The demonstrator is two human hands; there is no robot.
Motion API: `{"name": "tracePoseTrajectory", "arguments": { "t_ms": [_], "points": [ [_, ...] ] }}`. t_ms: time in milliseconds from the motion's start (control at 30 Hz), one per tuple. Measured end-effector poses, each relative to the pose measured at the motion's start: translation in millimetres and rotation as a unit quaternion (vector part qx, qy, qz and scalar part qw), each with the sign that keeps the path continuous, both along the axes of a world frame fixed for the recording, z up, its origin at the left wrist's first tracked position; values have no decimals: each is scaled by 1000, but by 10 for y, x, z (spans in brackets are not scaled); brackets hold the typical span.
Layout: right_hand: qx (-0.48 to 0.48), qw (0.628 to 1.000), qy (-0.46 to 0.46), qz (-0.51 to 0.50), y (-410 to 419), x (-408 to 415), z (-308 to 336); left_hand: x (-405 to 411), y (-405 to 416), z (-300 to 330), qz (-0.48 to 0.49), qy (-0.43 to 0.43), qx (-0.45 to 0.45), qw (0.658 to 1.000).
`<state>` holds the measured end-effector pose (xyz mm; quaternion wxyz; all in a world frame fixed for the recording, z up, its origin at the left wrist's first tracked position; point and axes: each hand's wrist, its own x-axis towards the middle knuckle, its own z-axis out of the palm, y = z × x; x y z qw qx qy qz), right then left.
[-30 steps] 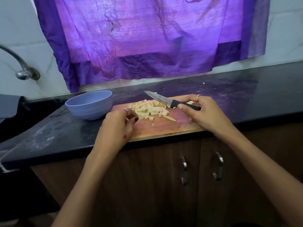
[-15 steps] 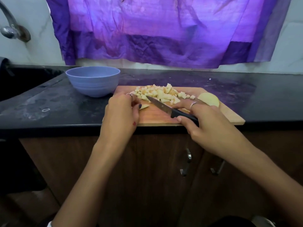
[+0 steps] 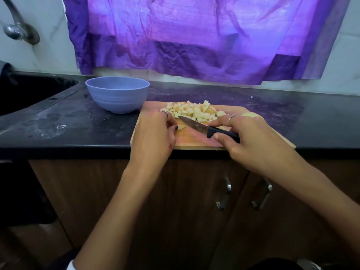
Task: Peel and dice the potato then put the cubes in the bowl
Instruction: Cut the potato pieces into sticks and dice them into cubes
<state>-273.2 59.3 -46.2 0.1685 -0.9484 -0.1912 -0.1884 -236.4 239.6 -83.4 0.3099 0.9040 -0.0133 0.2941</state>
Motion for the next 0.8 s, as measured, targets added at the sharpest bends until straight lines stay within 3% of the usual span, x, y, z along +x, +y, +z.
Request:
{"name": "tracePoseTrajectory", "arguments": {
  "t_ms": [800],
  "points": [
    [-22, 1000, 4, 7, 238, 249, -44, 2, 15, 42, 16, 35, 6, 999]
  ]
}}
